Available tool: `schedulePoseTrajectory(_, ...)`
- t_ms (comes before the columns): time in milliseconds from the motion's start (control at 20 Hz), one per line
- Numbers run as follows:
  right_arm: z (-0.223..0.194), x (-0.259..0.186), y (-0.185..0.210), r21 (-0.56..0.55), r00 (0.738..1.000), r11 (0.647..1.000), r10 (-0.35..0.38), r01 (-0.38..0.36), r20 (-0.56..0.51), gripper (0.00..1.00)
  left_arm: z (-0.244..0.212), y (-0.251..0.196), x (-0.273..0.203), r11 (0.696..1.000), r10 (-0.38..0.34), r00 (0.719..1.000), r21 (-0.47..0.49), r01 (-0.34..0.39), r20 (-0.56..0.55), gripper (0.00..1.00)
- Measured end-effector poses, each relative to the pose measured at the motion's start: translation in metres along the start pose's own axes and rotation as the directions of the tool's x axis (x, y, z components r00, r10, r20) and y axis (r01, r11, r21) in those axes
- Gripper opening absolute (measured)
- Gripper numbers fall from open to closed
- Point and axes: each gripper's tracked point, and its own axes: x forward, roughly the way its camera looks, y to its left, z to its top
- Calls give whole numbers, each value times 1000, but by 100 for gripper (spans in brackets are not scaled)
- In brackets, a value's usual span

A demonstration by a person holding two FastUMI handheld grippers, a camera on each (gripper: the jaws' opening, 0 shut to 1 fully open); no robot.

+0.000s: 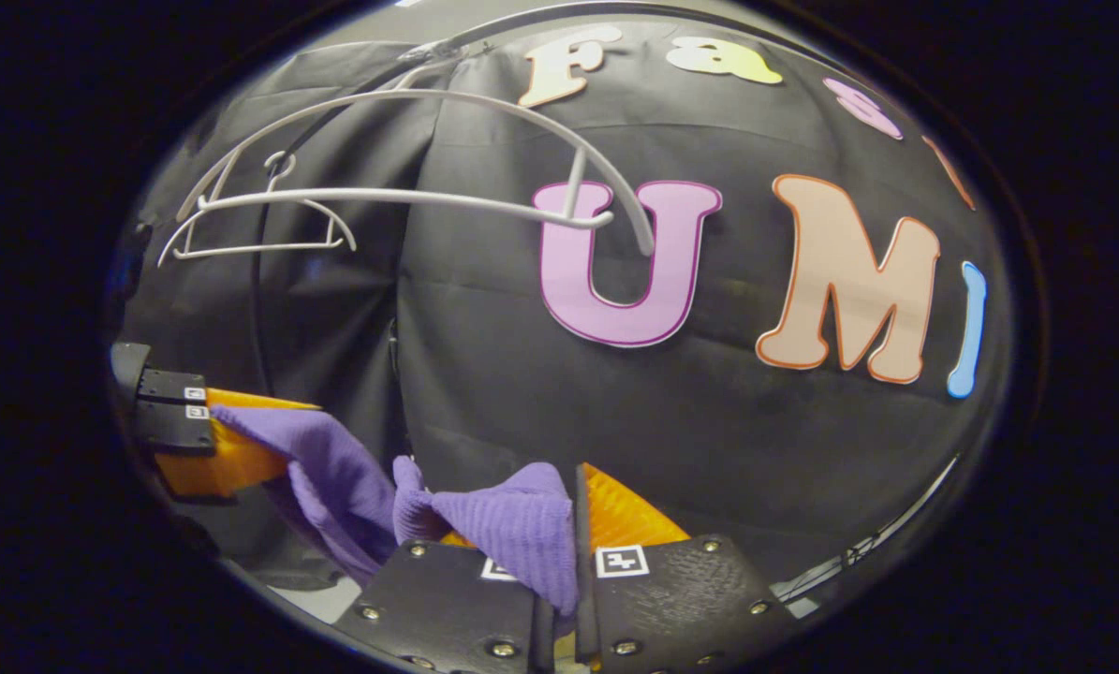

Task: Grasp the clothes on the hanger with both hands and then place them into the laundry hamper below.

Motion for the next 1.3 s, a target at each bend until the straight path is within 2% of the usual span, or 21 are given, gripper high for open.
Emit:
schedulePoseTrajectory(200, -39, -2, 10, 28, 995, 999, 24, -22, -95, 14, -33, -16, 12, 999, -52, 995, -11, 51, -89, 1)
schedulePoseTrajectory(350, -71, -2, 9, 73, 982, 997, 18, -4, -190, 14, -59, -21, 16, 996, -78, 983, -46, 71, -166, 1)
schedulePoseTrajectory(650, -134, -9, 8, 110, 918, 994, 30, 15, -396, 14, -125, -32, 20, 994, -101, 923, -83, 75, -372, 3)
schedulePoseTrajectory(700, -142, -6, 8, 118, 908, 993, 36, 15, -417, 10, -134, -33, 17, 993, -108, 911, -92, 77, -399, 4)
schedulePoseTrajectory(850, -163, -17, 14, 121, 878, 992, 43, 17, -476, 10, -145, -33, 15, 989, -125, 895, -121, 81, -427, 7)
schedulePoseTrajectory(1300, -152, -14, 20, 130, 890, 991, 48, 13, -454, 10, -146, -31, 20, 986, -137, 893, -143, 83, -429, 7)
